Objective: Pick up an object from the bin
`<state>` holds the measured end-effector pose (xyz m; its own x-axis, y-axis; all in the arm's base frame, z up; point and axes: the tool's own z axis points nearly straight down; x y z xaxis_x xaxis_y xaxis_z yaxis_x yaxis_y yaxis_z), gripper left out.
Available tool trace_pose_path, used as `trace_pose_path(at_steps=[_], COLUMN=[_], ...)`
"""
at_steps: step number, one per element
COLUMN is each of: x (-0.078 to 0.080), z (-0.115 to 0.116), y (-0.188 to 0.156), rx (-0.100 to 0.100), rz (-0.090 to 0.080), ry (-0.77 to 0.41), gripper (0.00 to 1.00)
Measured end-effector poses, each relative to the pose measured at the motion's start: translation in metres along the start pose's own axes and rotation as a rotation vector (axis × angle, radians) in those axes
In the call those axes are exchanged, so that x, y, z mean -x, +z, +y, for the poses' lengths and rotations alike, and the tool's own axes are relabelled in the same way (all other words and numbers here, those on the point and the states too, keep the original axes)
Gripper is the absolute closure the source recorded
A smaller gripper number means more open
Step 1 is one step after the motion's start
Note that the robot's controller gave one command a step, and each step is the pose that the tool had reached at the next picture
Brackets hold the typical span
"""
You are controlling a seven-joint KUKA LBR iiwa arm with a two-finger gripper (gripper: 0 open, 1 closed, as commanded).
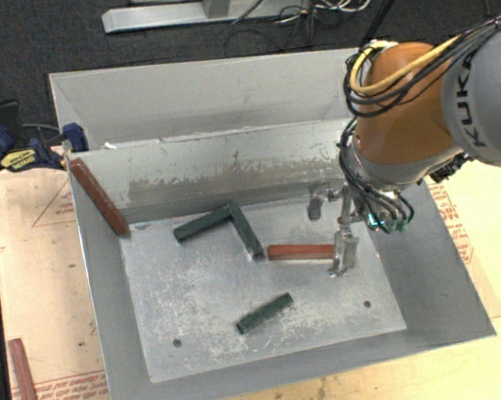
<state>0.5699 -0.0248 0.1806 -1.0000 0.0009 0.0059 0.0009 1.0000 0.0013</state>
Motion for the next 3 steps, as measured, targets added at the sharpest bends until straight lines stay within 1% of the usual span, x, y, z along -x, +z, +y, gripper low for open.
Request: trace_pose_path(at_steps=[1,2,3], x=[0.042,0.044,0.023], z=[0.016,0.015,0.034], y=[0.115,0.109,0.084], rx=[0.001,0.0,0.001], rz=[-0.002,-0.009,-0.007], ry=[0.025,0.025,0.067], gripper=[0.0,1.0,1.0])
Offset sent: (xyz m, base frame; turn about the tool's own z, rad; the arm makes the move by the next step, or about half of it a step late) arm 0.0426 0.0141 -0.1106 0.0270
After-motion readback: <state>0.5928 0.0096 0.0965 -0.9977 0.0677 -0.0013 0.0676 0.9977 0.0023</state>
